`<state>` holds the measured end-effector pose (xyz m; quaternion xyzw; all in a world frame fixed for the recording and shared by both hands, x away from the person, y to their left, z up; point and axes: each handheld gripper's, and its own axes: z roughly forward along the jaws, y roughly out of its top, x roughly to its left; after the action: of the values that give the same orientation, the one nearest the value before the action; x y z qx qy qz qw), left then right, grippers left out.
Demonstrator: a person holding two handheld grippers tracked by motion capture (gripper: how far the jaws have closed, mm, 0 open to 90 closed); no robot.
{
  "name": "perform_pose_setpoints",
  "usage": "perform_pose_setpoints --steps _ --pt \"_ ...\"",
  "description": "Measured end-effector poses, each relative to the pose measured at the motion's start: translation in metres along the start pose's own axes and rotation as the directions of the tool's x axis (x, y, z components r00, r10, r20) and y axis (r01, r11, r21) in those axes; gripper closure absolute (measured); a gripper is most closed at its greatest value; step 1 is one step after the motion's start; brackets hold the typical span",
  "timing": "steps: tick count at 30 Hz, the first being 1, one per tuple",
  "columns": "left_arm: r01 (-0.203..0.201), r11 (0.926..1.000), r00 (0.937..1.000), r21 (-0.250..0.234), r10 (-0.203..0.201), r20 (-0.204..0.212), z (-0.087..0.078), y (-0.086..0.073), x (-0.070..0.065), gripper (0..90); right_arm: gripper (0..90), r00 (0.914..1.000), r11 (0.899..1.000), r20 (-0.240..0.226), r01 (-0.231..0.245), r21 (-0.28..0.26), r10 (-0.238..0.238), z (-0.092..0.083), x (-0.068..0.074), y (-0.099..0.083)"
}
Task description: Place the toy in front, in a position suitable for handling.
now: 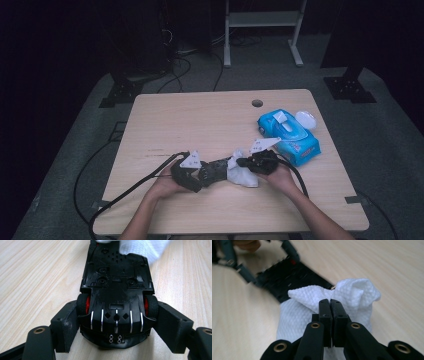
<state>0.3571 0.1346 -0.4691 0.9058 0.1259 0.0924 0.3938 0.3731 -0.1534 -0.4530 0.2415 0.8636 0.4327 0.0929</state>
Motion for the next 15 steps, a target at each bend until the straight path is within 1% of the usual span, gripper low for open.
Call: perform_pose_setpoints --steps 2,3,5,7,9,11,13,15 --pt "0.002 1.0000 1.0000 -0.007 -0.002 -0.001 0.000 0.000 0.001 24.9 87.7 0.9999 1.000 0.012 -0.005 -0.003 0.005 0.006 -0.004 0.004" --pt "0.006 0.9999 1.0000 -0.012 -0.006 -0.005 0.000 0.000 0.001 24.9 87.7 0.9998 1.000 0.013 -0.015 -0.004 0.015 0.007 -0.007 0.005" --pt "0.021 0.9996 0.9998 -0.018 -0.021 -0.003 -0.002 0.001 0.003 24.9 87.7 0.9994 1.000 0.019 -0.028 0.006 0.028 0.008 -0.009 0.004" --pt "0.017 0.9995 0.9998 -0.027 -0.017 -0.006 -0.002 0.001 0.002 24.8 87.7 0.9993 0.999 0.020 -0.032 0.019 0.031 0.005 -0.010 -0.001" --pt "0.009 0.9998 0.9999 -0.018 -0.009 -0.009 -0.002 0.001 0.002 24.8 87.8 0.9993 0.999 0.011 -0.035 0.023 0.035 0.001 -0.008 -0.004" --pt "0.011 0.9999 0.9999 -0.009 -0.011 -0.009 0.000 0.000 0.002 24.8 87.8 0.9994 0.999 0.000 -0.033 0.017 0.033 -0.001 -0.003 -0.004" --pt "0.005 1.0000 0.9999 -0.004 -0.005 -0.010 0.001 0.000 0.001 24.9 87.8 0.9996 1.000 -0.016 -0.025 0.009 0.025 0.001 0.002 0.000" --pt "0.005 1.0000 0.9999 -0.006 -0.005 -0.011 0.001 0.000 0.001 24.9 87.8 0.9990 1.000 -0.044 -0.011 0.002 0.011 0.008 0.010 0.007"
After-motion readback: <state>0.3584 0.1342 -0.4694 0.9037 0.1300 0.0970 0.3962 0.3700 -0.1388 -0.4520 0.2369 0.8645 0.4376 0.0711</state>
